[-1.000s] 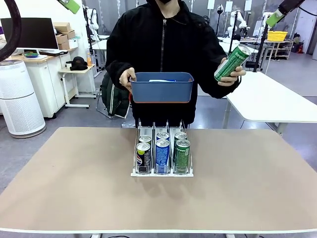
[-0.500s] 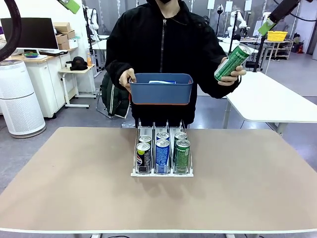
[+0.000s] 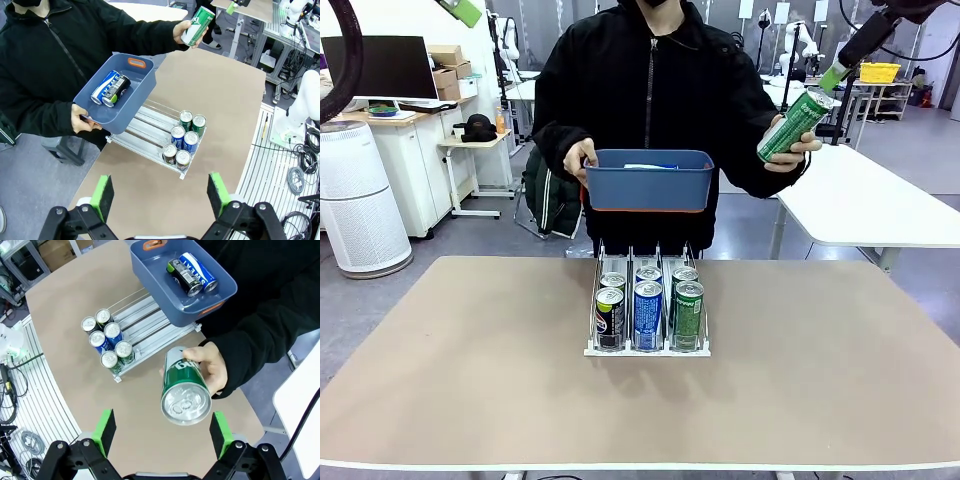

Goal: Fill the beverage cans into the dispenser.
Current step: Pick up the Sprite handed by the human.

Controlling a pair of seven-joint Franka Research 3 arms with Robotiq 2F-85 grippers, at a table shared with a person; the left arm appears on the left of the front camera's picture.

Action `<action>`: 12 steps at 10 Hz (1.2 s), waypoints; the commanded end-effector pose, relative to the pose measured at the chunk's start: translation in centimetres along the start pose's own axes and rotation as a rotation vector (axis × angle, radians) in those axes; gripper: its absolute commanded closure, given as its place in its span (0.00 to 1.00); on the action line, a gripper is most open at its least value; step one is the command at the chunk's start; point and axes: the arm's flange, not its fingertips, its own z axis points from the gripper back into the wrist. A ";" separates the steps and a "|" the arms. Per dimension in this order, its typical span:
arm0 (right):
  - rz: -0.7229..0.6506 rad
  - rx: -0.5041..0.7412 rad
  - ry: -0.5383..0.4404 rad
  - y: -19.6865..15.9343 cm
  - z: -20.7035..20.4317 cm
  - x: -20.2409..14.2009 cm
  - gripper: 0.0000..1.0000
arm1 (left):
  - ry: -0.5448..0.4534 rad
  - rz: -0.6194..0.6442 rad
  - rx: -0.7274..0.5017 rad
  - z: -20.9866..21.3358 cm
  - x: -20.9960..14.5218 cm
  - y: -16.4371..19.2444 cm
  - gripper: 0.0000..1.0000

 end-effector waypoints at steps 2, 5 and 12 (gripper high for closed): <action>-0.022 -0.031 0.005 -0.4 -1.3 0.0 0.00 | -0.004 0.002 -0.011 0.0 -0.1 0.0 0.00; -0.037 -0.025 0.016 -1.5 -2.0 -0.1 0.00 | -0.004 0.002 -0.011 0.0 -0.1 0.0 0.00; -0.086 0.062 0.020 -3.1 -4.2 -1.1 0.00 | -0.004 0.002 -0.011 0.0 -0.1 0.0 0.00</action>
